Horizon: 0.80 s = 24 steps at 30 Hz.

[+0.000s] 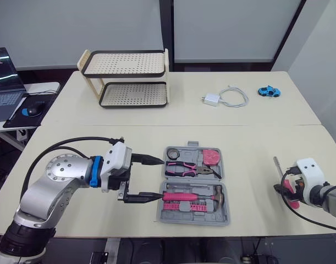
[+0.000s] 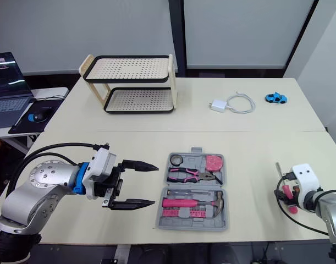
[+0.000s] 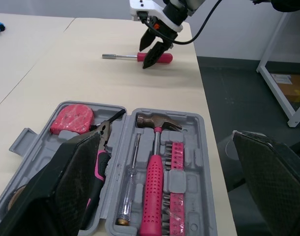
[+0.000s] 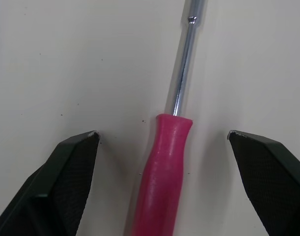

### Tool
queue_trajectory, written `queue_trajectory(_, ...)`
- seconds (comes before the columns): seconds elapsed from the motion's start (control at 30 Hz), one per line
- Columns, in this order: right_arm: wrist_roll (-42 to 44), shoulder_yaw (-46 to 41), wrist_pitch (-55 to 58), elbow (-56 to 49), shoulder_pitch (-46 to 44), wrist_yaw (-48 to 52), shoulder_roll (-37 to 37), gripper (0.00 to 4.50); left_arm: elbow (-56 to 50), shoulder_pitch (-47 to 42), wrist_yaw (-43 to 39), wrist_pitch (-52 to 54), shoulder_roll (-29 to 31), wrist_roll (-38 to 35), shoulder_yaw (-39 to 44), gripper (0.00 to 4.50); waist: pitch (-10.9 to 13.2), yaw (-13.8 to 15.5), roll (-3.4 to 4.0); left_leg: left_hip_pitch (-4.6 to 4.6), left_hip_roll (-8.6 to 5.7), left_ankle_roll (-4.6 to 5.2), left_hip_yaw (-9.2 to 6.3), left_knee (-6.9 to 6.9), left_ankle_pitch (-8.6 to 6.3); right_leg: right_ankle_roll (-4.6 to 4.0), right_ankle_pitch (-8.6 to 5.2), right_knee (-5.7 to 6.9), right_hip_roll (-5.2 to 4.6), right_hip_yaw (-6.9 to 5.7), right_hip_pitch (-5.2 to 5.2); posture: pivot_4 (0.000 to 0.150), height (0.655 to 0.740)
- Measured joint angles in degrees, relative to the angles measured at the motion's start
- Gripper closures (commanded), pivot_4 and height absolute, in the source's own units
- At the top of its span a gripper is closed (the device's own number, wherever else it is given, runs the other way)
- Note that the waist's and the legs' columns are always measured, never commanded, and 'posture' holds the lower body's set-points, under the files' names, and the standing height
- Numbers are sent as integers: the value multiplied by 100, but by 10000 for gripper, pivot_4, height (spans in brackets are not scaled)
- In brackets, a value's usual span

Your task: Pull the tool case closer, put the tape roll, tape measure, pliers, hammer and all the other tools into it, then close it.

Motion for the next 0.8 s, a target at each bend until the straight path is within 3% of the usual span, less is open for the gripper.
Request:
queue_trajectory(0.13,-1,0,-45,169,-129,-41,33,0,0,-84,13,1,0,2,-21,415,0,-2,0,0,0,0,-1,0,0,0,0,0,1,-2,0,1500,7400)
queue_trajectory(0.23,26,-4,-14,220,-196,-98,82,5480,1,-109,14,1,0,4,-87,0,0,-7,0,1,0,0,0,0,0,0,0,0,1,1,1,1500,7400)
queue_trajectory(0.47,43,-5,49,283,-240,-107,104,30536,8,-106,5,-15,1,58,-109,0,0,4,0,1,0,0,-3,2,0,0,0,0,0,-2,3,1500,7400)
queue_trajectory(0.57,91,-27,130,261,-264,-133,141,39081,10,-103,2,-23,1,98,-109,0,0,6,0,1,0,0,-3,3,0,0,0,0,0,-1,3,1500,7400)
queue_trajectory(0.8,489,-317,932,-724,-120,-276,335,39066,39,60,-18,-33,107,162,-96,0,-1,0,4,-2,1,0,-15,-2,0,0,0,1,1,1,-4,1500,7400)
